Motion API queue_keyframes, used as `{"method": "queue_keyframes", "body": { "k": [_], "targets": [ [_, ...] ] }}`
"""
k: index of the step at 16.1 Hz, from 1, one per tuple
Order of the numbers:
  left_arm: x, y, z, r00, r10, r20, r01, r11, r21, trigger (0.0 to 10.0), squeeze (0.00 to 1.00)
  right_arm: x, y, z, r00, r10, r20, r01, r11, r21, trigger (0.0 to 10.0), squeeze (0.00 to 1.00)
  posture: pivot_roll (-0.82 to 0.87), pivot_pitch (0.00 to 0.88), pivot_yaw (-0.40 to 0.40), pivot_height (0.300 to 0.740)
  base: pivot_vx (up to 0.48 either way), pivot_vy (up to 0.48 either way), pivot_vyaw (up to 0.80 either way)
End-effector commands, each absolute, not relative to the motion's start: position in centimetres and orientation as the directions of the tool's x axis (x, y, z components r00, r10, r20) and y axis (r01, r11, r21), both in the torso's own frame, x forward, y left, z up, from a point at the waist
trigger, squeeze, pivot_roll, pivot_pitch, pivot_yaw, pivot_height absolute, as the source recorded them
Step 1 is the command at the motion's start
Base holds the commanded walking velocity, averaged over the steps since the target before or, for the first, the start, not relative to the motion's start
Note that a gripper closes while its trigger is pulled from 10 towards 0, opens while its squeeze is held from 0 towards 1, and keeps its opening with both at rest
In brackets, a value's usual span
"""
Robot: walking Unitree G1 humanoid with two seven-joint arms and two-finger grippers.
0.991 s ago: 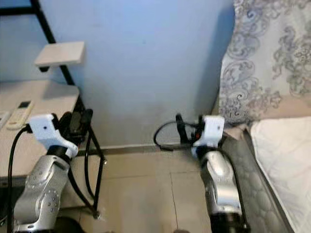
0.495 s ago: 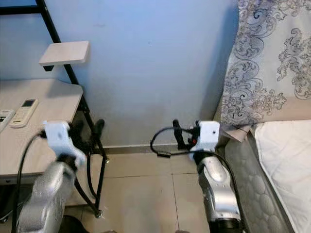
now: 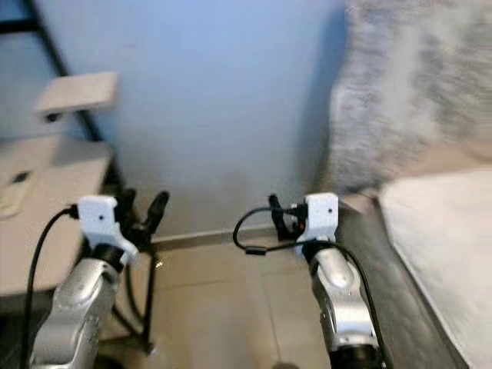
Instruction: Clean up the room
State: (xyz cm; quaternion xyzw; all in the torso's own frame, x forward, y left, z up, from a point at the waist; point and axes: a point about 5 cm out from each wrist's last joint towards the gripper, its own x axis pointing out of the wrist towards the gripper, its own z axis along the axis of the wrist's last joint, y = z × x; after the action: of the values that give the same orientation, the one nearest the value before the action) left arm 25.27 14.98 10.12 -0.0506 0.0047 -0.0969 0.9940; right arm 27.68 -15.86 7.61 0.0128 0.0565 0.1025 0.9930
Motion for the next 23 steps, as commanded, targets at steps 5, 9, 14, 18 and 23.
{"method": "queue_keyframes", "body": {
  "k": [5,9,14,18,23],
  "targets": [
    [25.7,14.3,10.1,0.969,-0.245,0.014,0.246,0.967,-0.073,10.0,0.00,28.2,-15.1,8.1,0.971,0.224,-0.086,-0.226,0.974,-0.009,10.0,0.00,-0.16,0.000,0.098,0.740,0.000,-0.180,-0.67],
    [26.2,13.9,10.0,0.970,-0.244,0.023,0.245,0.966,-0.085,10.0,0.00,28.4,-15.7,8.1,0.972,0.211,-0.102,-0.211,0.977,0.007,10.0,0.00,-0.16,0.000,0.071,0.740,0.000,-0.456,-0.67],
    [26.6,13.1,10.2,0.952,-0.303,0.047,0.306,0.948,-0.087,10.0,0.00,29.0,-15.7,8.5,0.973,0.211,-0.088,-0.212,0.977,0.001,10.0,0.00,-0.16,0.000,0.069,0.740,0.000,-0.112,-0.67],
    [26.6,13.3,10.2,0.943,-0.331,0.040,0.333,0.940,-0.076,10.0,0.00,28.9,-16.1,8.4,0.982,0.174,-0.077,-0.173,0.985,0.013,10.0,0.00,-0.16,0.000,0.080,0.740,0.000,0.480,-0.68],
    [26.6,13.5,10.0,0.935,-0.352,0.024,0.353,0.933,-0.070,10.0,0.00,28.7,-16.0,8.2,0.983,0.166,-0.075,-0.166,0.986,0.011,10.0,0.00,-0.16,0.000,0.087,0.740,0.000,0.480,-0.68]
  ]
}}
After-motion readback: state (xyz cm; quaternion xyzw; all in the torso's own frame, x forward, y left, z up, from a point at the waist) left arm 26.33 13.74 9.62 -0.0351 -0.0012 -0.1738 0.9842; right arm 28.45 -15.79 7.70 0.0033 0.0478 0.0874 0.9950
